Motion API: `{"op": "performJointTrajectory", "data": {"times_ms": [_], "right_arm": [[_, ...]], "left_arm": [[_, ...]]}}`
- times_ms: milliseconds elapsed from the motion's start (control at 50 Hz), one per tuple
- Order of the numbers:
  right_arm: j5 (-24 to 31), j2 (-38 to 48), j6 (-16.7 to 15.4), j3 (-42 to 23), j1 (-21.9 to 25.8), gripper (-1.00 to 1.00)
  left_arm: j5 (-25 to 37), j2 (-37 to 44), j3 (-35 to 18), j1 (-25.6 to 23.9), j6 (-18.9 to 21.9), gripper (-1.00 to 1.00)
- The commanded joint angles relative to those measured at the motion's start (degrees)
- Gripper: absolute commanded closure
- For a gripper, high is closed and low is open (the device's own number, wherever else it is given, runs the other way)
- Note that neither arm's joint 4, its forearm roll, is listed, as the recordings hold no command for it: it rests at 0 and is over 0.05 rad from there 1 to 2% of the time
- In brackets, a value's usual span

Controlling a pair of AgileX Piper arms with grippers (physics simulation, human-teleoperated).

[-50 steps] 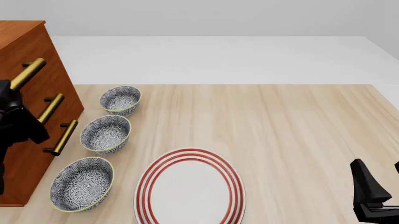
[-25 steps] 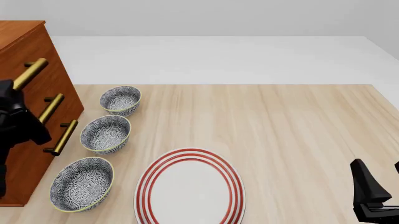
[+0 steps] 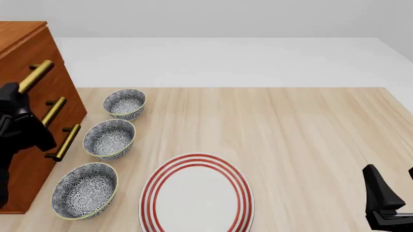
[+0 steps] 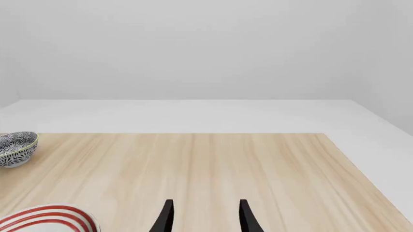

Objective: Open the top drawer of the cabinet.

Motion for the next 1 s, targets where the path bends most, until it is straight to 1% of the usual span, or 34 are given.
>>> {"op": "performJointTrajectory", "data": {"times_ms": [20,420,460,600,680,1000], "right_arm": [[0.0,0.0,0.0,0.0,0.0,-1.0],[0.0,0.0,0.0,0.0,0.0,-1.0],[0.0,0.0,0.0,0.0,0.0,-1.0],[0.0,0.0,0.0,0.0,0.0,-1.0],[0.0,0.0,0.0,0.0,0.0,-1.0],[0.0,0.0,0.0,0.0,0.0,-1.0]], "left_arm": [[3.5,0.1,2.0,-0.9,1.0,1.0],[5.4,-0.5,1.9,-2.5,1.2,1.0],[6.3,-1.3,1.4,-2.8,0.3,1.0],[5.9,-0.6,1.4,-2.8,0.9,1.0],[7.1,-1.3,1.1,-3.3,0.8,1.0],[8.5,-1.0,1.0,-4.8,1.5,1.0]]}}
